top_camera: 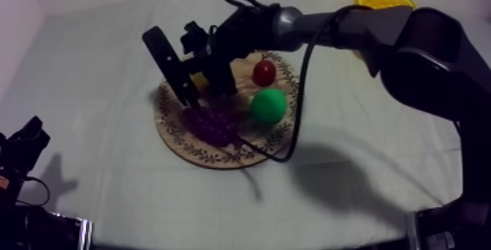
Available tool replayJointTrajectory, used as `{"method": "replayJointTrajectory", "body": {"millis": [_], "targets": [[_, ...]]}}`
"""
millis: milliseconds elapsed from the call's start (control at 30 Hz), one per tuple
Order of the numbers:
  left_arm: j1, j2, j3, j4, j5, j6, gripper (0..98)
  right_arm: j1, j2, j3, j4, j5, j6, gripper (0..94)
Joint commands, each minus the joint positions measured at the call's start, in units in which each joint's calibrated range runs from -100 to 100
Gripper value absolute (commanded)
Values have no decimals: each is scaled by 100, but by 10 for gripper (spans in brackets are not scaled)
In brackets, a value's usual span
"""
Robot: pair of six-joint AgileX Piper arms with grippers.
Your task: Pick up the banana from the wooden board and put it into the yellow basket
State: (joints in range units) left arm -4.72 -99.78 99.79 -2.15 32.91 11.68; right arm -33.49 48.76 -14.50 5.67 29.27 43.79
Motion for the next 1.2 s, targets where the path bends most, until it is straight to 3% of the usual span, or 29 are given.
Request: {"method": "replayJointTrajectory", "body": {"millis": [0, 200, 367, 633, 1000, 1167], "targets": [[-2, -5, -1, -3, 0, 2, 1, -1, 4, 69, -11, -33, 4, 615], [-2, -5, -1, -3, 0, 0, 1, -19, 13, 177, -46, -61, 10, 443], [-2, -5, -1, -3, 0, -1, 1, -29, 73, 43, -71, -11, -39, 379], [-2, -5, -1, -3, 0, 2, 1, -33, 297, -400, -70, 319, -190, 352], [-2, -5, -1, -3, 0, 0, 1, 11, -172, -294, -309, 784, -66, 295], [-2, -5, -1, -3, 0, 1, 1, 8, -239, -147, -191, 751, -179, 321]]}}
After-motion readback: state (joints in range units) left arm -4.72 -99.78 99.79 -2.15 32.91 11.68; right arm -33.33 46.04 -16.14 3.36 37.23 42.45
